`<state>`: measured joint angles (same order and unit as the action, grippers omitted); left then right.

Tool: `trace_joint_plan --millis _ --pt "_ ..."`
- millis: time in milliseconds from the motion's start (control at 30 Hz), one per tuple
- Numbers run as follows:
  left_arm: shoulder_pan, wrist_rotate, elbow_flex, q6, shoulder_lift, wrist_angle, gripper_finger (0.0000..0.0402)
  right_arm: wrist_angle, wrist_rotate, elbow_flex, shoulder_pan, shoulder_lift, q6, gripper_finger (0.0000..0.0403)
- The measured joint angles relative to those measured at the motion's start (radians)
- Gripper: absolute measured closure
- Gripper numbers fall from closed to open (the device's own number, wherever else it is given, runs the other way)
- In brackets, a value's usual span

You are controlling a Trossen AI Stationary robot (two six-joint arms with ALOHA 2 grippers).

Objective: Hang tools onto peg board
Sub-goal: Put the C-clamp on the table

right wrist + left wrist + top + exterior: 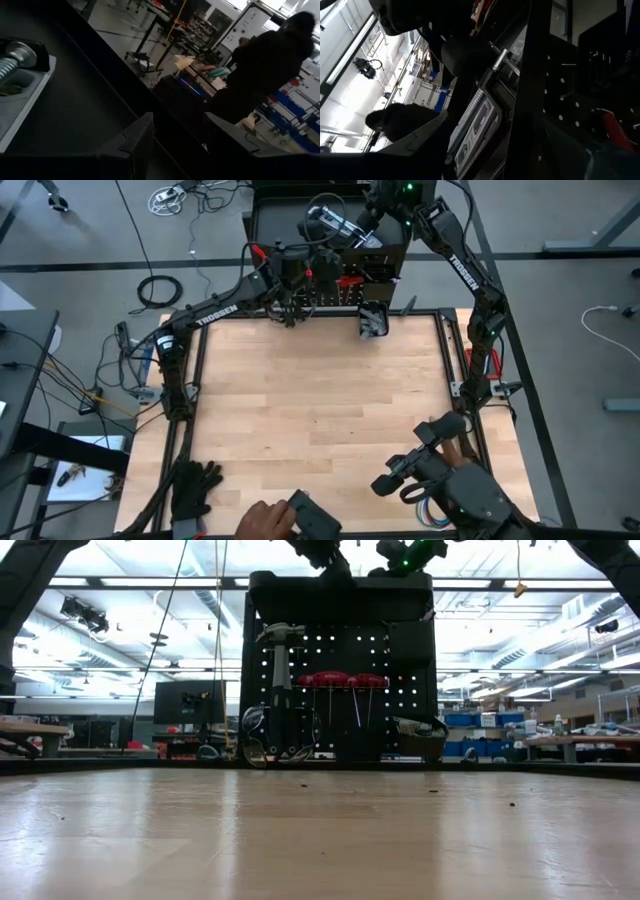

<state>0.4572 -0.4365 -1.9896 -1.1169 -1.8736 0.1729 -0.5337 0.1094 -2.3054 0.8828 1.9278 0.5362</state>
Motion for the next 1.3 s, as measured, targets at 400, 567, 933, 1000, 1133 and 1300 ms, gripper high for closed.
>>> trace_joint_plan --millis 400,567,933,1000,1133,1300 --pt "0.002 -0.012 0.000 0.022 0.000 0.003 0.0120 -0.035 -0.070 0.000 -0.001 -0.010 -0.050 0.0223" --pt "0.003 -0.015 0.001 0.022 0.000 0.004 0.0120 -0.058 -0.196 0.003 -0.009 -0.022 -0.077 0.0223" --pt "0.007 -0.068 0.005 0.074 0.012 0.056 0.0120 -0.078 -0.190 0.002 -0.017 -0.088 0.012 0.0223" --pt "0.007 -0.072 0.005 0.098 0.018 0.085 0.0120 -0.098 -0.191 0.000 -0.013 -0.118 0.070 0.0223" --pt "0.006 -0.062 0.003 0.145 0.023 0.141 0.0120 -0.237 -0.213 0.000 -0.016 -0.159 0.199 0.0226" --pt "0.004 -0.019 0.003 0.212 0.023 0.153 0.0120 -0.264 -0.216 0.000 -0.003 -0.177 0.074 0.0237"
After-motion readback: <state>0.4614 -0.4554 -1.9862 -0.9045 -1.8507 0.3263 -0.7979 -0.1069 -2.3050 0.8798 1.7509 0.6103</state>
